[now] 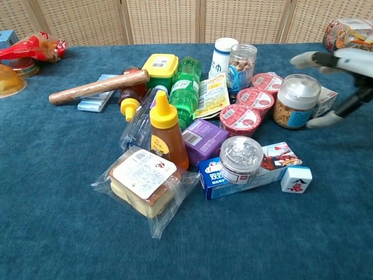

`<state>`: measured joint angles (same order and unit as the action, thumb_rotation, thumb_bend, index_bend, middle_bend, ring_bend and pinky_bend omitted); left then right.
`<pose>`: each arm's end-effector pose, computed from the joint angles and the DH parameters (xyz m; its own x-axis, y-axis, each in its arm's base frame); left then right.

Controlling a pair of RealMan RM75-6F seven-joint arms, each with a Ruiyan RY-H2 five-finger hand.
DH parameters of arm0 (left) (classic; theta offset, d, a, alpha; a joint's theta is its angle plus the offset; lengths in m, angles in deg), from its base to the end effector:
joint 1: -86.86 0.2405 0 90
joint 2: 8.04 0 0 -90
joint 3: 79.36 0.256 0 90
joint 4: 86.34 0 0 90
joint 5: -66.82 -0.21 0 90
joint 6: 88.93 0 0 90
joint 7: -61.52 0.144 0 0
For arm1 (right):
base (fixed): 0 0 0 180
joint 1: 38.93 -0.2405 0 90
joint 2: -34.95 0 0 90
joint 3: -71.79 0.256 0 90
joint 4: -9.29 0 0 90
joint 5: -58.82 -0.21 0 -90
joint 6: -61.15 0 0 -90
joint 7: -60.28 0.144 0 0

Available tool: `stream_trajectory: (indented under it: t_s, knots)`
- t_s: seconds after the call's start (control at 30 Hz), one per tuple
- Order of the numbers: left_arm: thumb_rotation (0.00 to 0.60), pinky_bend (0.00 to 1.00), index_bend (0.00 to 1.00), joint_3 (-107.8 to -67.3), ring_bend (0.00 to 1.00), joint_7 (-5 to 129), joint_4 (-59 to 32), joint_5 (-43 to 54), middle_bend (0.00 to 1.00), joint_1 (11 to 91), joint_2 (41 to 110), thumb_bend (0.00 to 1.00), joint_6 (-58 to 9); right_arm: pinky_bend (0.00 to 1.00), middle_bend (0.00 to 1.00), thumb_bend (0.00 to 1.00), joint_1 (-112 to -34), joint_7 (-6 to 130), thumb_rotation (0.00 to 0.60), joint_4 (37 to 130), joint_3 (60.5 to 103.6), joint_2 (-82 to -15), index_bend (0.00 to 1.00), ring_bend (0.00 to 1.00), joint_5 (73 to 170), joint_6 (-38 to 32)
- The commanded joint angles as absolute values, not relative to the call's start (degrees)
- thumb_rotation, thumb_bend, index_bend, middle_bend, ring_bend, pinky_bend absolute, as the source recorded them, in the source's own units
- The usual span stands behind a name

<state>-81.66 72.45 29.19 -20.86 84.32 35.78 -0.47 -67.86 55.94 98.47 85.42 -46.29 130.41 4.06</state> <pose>-0.2469 0.1627 0.2312 0.5221 -0.0280 0.8524 0.8525 -0.0133 -0.5226 -0.2050 -0.3181 0.0363 0.2073 -0.2570 0.9439 -0.9659 -0.2067 0.1559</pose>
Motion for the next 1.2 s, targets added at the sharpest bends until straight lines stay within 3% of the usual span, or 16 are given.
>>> stream_trajectory:
  t_s: [0.03,0.27,0.3,0.37,0.43,0.53,0.87,1.2]
  knots:
    - [0.600,0.00,0.10,-81.74,0.00,72.21,29.16,-20.79,0.00,84.42,35.63,0.03,-0.21,0.00,0.00,0.00,-70.53,53.46,0.600,95.89,87.09,-49.18,0.00,0.00,127.33,6.06]
    - [0.600,0.00,0.10,-81.97,0.00,71.58,29.03,-20.34,0.00,84.47,35.38,0.03,0.01,0.02,0.01,0.00,-72.39,52.19,0.600,91.12,87.25,-52.59,0.01,0.00,124.77,5.82]
    - [0.600,0.00,0.10,-82.00,0.00,71.58,28.96,-20.26,0.00,84.44,35.38,0.03,-0.03,0.11,0.08,0.00,-72.22,52.49,0.600,90.08,87.02,-53.31,0.04,0.01,125.27,4.82]
    - [0.600,0.00,0.10,-82.01,0.00,71.57,28.88,-20.14,0.00,84.37,35.43,0.03,-0.18,0.33,0.29,0.00,-71.84,53.39,0.600,89.01,86.68,-53.99,0.14,0.12,126.09,3.53]
    - [0.600,0.00,0.10,-82.00,0.00,71.58,28.87,-20.04,0.00,84.30,35.48,0.03,-0.35,0.59,0.58,0.00,-71.36,54.88,0.600,88.15,86.40,-54.53,0.33,0.37,127.10,2.14]
    - [0.600,0.00,0.10,-81.95,0.00,71.87,28.91,-20.21,0.00,84.24,35.59,0.03,-0.44,0.71,0.73,0.00,-70.71,57.07,0.600,87.56,86.13,-54.83,0.45,0.51,129.01,-0.08]
    - [0.600,0.00,0.10,-81.78,0.00,72.31,29.09,-20.54,0.00,84.27,35.80,0.03,-0.46,0.73,0.78,0.00,-69.57,59.01,0.600,90.94,86.31,-52.32,0.51,0.55,132.06,-4.32]
    - [0.600,0.00,0.10,-81.71,0.00,72.11,29.23,-20.77,0.00,84.28,35.73,0.03,-0.42,0.73,0.78,0.00,-70.42,54.57,0.600,101.65,90.81,-47.92,0.51,0.55,131.52,-8.56]
